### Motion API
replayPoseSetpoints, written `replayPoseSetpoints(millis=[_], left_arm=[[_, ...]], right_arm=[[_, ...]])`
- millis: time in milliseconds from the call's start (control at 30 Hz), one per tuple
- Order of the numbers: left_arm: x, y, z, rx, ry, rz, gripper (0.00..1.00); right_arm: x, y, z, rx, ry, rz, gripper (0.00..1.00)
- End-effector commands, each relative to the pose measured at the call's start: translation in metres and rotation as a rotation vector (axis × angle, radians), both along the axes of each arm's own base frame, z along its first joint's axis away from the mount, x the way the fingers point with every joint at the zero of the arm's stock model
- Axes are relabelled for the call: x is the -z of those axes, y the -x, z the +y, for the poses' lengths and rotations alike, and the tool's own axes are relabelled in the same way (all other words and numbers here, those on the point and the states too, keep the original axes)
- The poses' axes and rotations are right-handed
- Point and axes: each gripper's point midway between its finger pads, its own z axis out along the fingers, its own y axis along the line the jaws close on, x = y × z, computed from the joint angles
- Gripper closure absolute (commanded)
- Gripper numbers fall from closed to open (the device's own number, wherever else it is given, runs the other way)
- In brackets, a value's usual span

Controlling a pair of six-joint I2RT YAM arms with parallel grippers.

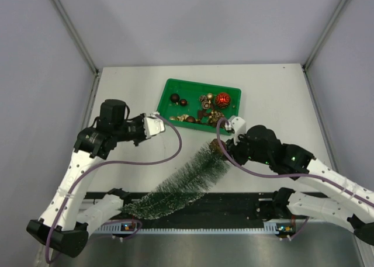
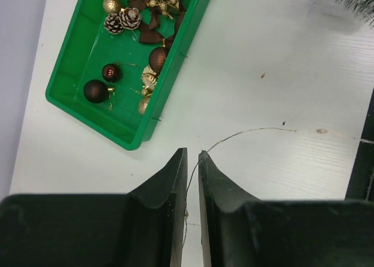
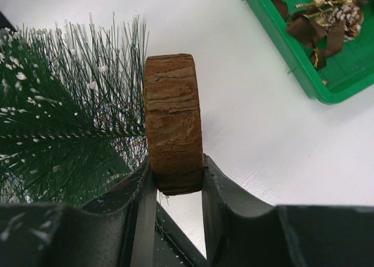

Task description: Decorate the small christmas tree

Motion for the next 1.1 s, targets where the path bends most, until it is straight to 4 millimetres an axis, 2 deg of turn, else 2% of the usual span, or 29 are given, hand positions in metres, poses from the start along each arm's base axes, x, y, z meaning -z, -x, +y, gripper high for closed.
replayPoseSetpoints(millis=[0,100,200,300,367,467,633,767,867,1067], left_arm=[[-0.011,0.01,-0.007,-0.006,0.085,-0.004,0.81],[-0.022,0.008,-0.007,-0.116,0.198,0.032,0.8],[-0.034,0.011,-0.008,-0.189,0.321,0.043,0.8],[-0.041,0.011,-0.009,-0.249,0.398,0.076,0.8],[-0.046,0.0,-0.004,-0.323,0.431,0.08,0.82],[-0.043,-0.016,0.007,-0.442,0.477,0.156,0.85],[-0.03,-0.027,0.031,-0.547,0.579,0.317,0.86],[-0.031,-0.017,0.025,-0.495,0.601,0.35,0.85],[-0.036,-0.004,0.018,-0.415,0.601,0.343,0.83],[-0.017,0.011,0.025,-0.418,0.51,0.343,0.84]], right_arm=[[-0.059,0.003,0.019,-0.075,-0.2,-0.057,1.0],[-0.075,0.0,0.016,-0.059,-0.312,-0.031,1.0],[-0.08,-0.004,0.013,-0.052,-0.41,0.019,1.0],[-0.083,0.001,0.021,-0.093,-0.498,0.066,1.0],[-0.084,0.008,0.03,-0.131,-0.567,0.108,1.0],[-0.09,0.016,0.04,-0.174,-0.676,0.163,1.0],[-0.108,0.022,0.041,-0.182,-0.913,0.223,1.0],[-0.11,0.014,0.044,-0.129,-1.001,0.3,1.0],[-0.105,0.0,0.045,-0.033,-0.984,0.356,1.0],[-0.105,-0.011,0.043,0.078,-1.07,0.472,1.0]])
